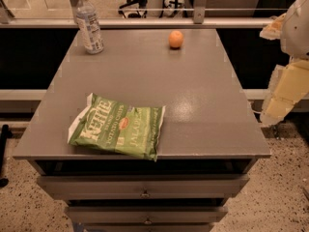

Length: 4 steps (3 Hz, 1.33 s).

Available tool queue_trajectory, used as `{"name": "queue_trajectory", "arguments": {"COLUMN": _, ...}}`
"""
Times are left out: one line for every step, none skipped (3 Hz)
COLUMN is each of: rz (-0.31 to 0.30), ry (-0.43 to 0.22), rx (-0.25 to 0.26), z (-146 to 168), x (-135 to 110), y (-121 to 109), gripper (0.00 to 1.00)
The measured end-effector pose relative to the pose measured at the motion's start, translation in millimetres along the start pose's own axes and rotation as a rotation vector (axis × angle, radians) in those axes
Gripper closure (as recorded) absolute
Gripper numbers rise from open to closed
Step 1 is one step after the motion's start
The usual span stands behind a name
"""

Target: Move blue plastic bottle near green jalapeno chip bag

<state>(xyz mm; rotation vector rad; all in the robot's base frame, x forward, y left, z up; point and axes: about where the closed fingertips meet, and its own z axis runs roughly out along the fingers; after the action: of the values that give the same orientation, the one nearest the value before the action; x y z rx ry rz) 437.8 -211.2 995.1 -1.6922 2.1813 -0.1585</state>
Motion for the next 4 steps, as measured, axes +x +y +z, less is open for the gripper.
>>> {"name": "queue_trajectory", "arguments": {"rz": 0.000, "ry": -0.001, "rx": 0.000, "z": 0.6, "x": -0.3, "y": -0.4, "gripper": 0.00}}
{"name": "queue_trajectory", "arguments": {"rz": 0.018, "ry": -0.091, "rx": 0.013, "z": 45.7, "x": -27.7, "y": -29.7, "gripper": 0.00}}
{"name": "queue_trajectory", "arguments": {"rz": 0.032, "ry": -0.150, "rx": -0.003, "z": 86.6, "x": -51.9, "y": -49.1, "gripper": 0.00}}
{"name": "queue_trajectory", "arguments": {"rz": 0.029, "ry": -0.203, "rx": -0.023, "z": 121.3, "x": -84.2, "y": -65.1, "gripper": 0.00}}
